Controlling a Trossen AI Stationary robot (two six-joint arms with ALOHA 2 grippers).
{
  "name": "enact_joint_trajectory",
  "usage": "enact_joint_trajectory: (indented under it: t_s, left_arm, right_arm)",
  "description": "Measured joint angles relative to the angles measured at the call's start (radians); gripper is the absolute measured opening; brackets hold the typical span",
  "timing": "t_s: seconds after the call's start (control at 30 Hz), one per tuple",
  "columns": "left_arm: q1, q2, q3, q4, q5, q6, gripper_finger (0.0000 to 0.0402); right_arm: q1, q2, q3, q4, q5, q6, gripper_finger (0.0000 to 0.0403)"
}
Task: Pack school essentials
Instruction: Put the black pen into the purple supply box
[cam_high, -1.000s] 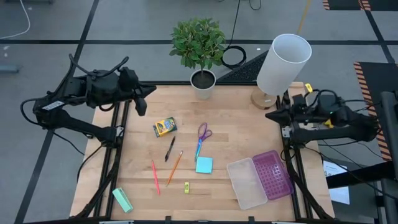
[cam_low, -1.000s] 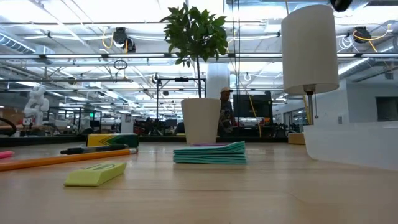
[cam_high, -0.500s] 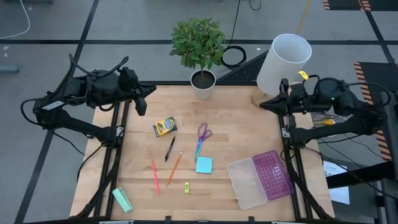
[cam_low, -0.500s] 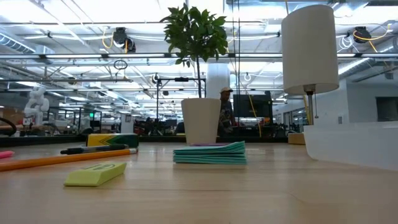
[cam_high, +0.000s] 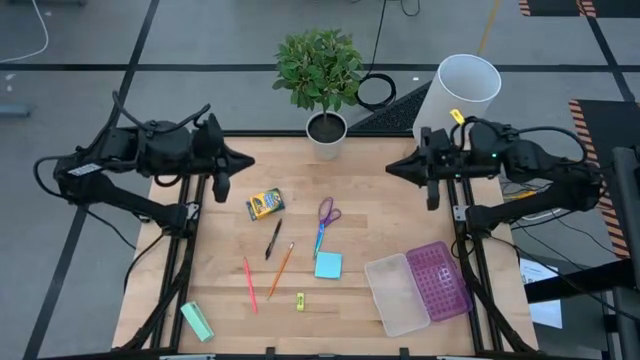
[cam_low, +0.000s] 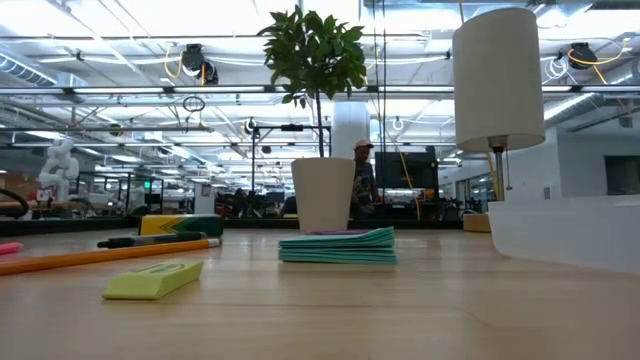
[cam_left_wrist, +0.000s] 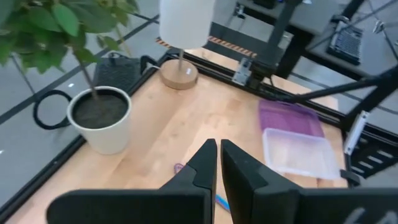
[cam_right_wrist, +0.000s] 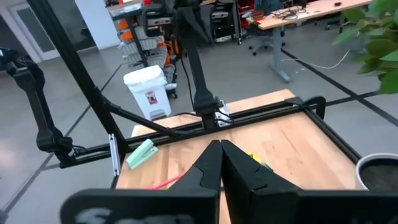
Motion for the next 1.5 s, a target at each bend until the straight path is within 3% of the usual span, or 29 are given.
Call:
enact_joint_trajectory:
  t_s: [0.27, 0.53, 1.0, 1.27, 1.5]
  left_arm:
    - [-0.062, 0.004, 0.0, -0.069, 0.001, -0.048, 0.0026]
    - [-0.082, 0.038, -0.001, -0.085, 0.009, -0.255, 0.0026]
    - [-0.093, 0.216, -0.001, -0.132, 0.047, -0.519, 0.0029]
    - [-0.085, 0.328, -0.001, -0.28, 0.111, -0.658, 0.0109]
    - [-0.084, 0.433, -0.001, -0.371, 0.135, -0.755, 0.0152]
  right_arm:
    - [0.002, 0.04, 0.0, 0.03, -0.001, 0.054, 0.0]
    - [0.002, 0.054, 0.0, 0.035, -0.001, 0.074, 0.0]
    - [0.002, 0.052, -0.001, 0.034, -0.002, 0.072, 0.0]
    - [0.002, 0.052, -0.001, 0.034, -0.002, 0.086, 0.0]
    - [0.002, 0.052, -0.001, 0.034, -0.005, 0.304, 0.0]
